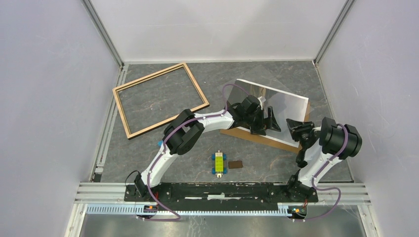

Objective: Put the photo into the frame
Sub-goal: Pick up the photo frame item at the center of the board.

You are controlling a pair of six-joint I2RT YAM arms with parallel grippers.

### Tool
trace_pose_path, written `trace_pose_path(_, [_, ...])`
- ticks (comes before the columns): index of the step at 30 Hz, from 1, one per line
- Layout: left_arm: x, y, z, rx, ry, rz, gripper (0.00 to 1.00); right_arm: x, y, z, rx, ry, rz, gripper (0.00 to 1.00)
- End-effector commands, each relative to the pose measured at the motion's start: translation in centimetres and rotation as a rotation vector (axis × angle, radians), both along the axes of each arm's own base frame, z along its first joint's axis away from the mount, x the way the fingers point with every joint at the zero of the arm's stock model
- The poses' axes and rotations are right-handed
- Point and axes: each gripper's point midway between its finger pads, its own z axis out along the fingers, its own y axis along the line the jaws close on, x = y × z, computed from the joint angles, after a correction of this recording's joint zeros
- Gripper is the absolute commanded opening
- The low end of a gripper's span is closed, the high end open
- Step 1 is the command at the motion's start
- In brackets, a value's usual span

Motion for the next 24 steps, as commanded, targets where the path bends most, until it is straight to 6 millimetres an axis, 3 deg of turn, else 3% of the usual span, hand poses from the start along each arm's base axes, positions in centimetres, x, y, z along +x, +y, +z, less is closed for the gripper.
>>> trace_pose_path(1, [0.2,0.0,3.4,-0.056,-0.063,-0.013,1.0,0.8,-0.2,3.4,-0.03,-0.159,-0.05,0.37])
trace_pose_path(7, [0.0,0.7,6.7,-0.086,-0.118,-0.028,1.0,0.9,0.0,5.2,-0.014,-0.225,-0.046,0.17])
trace_pose_path(11, [-0.8,3.4,10.5,-0.06,-0.223,-0.043,1.0,1.1,0.3,5.2,-0.064,-0.195,-0.003,0.0])
trace_pose_path(15, [-2.4,7.8,13.6,0.004,-0.342,-0.066,1.0,0.9,0.2,4.9,-0.127,-0.137,0.013,0.0])
trace_pose_path(18, [-3.7,11.9,14.7,0.074,-0.402,-0.063,1.0,0.8,0.1,4.4,-0.178,-0.082,0.038,0.0])
trace_pose_path(24, [-3.3,21.0,15.9,0.232,-0.512,0.088,1.0,0.5,-0.2,4.4,-0.231,-0.033,0.069,0.0])
